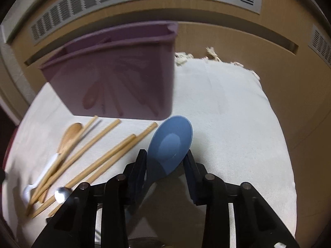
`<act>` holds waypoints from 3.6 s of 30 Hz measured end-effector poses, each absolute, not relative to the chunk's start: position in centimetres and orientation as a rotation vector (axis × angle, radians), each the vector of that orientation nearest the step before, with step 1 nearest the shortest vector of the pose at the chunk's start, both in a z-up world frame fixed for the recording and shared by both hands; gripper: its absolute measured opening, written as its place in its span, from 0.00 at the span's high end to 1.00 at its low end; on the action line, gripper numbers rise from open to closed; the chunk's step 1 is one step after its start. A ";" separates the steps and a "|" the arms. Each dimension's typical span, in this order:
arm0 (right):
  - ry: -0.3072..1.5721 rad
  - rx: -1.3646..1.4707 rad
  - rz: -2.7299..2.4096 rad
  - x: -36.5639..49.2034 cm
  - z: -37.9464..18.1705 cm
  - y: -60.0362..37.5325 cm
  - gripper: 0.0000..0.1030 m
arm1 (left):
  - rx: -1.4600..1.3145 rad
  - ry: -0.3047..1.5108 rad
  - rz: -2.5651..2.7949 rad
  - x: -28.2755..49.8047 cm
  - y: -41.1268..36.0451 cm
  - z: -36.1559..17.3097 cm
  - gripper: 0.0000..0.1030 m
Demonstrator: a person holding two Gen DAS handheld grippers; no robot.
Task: Organize utensils
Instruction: 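Grasp the blue plastic spoon handle with the right tool while the left tool approaches the ball-ended spoon, then close the left tool on the white ball end of the metal spoon, then lift both held spoons and carry them over the purple caddy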
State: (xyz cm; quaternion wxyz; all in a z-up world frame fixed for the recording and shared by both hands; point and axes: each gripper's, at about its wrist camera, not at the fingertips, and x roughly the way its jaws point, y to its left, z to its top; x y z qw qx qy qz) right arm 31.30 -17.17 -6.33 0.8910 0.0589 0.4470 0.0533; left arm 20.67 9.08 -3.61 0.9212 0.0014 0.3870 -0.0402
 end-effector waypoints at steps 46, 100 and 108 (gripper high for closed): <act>0.835 0.084 0.486 22.8 -6.3 -22.7 0.68 | 0.281 1.005 -0.612 14.7 -13.0 -6.5 0.38; 0.563 -0.016 0.396 18.6 8.4 -18.3 0.71 | -0.011 0.427 -0.262 15.2 1.1 11.3 0.78; 0.320 -0.042 0.318 24.2 20.3 -18.0 0.71 | 0.052 0.246 -0.244 22.8 1.9 22.0 0.78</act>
